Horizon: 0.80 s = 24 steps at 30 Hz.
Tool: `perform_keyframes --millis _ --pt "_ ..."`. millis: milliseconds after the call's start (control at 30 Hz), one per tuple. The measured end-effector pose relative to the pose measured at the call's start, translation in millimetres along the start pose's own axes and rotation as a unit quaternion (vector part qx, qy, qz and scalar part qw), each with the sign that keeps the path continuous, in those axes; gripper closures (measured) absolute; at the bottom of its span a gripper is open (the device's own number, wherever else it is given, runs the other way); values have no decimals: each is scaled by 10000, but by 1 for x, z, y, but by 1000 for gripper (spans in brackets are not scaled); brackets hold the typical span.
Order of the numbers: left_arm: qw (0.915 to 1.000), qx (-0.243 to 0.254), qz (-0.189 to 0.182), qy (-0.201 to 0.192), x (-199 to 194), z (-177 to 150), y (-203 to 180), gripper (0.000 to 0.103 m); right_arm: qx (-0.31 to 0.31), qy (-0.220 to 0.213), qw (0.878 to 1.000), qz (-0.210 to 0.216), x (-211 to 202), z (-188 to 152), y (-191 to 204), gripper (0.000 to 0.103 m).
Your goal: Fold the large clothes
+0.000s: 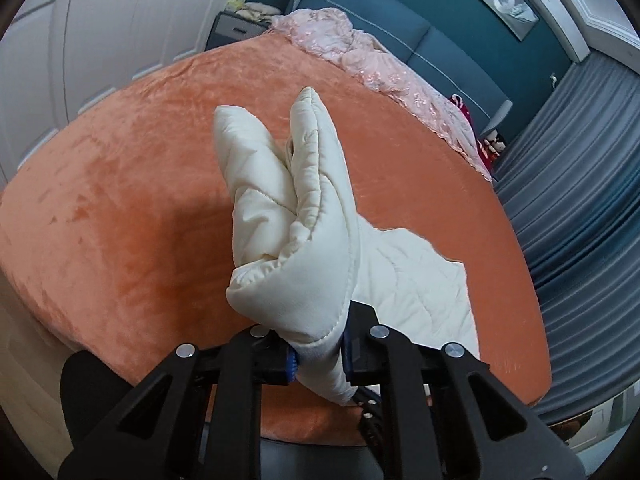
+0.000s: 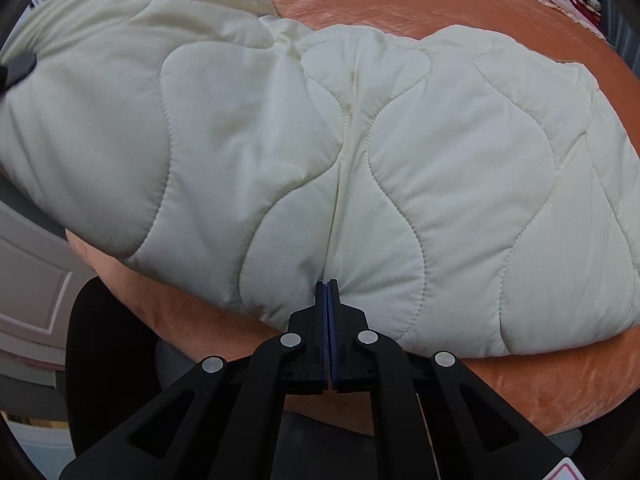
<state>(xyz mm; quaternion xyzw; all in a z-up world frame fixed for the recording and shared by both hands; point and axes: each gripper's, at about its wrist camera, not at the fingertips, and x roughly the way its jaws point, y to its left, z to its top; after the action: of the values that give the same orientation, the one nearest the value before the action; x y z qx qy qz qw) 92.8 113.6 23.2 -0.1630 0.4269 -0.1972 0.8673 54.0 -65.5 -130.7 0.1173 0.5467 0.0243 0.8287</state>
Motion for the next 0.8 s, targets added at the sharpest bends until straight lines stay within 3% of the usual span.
perform_keyframes --millis 167,233,400,533,633,733,767,800 --pt "9967 678 -451 -45 17 14 -70 89 315 -162 9988 324 -36 10 -27 99" --pt "9940 900 -614 58 33 13 -101 88 497 -362 9981 84 -68 10 -54 99" --pt "9870 1187 -775 755 102 -16 -163 87 1015 -699 9906 -598 -140 -1 -132 98" --pt "9751 1132 -679 1781 177 -66 -185 85 1572 -900 9806 -750 -171 -14 -179 97" --pt "9749 1195 -631 1768 181 -84 -192 82 1742 -988 9770 -732 -179 -13 -196 96" --pt "9759 1180 -817 1642 155 -77 -193 58 1734 -1110 9776 -438 -187 -1 -198 96" --pt "9764 1114 -918 1604 144 -74 -191 43 1718 -1189 9775 -290 -189 7 -200 95" --pt "9783 1020 -962 1529 131 -70 -187 35 1705 -1256 9772 -168 -191 15 -201 94"
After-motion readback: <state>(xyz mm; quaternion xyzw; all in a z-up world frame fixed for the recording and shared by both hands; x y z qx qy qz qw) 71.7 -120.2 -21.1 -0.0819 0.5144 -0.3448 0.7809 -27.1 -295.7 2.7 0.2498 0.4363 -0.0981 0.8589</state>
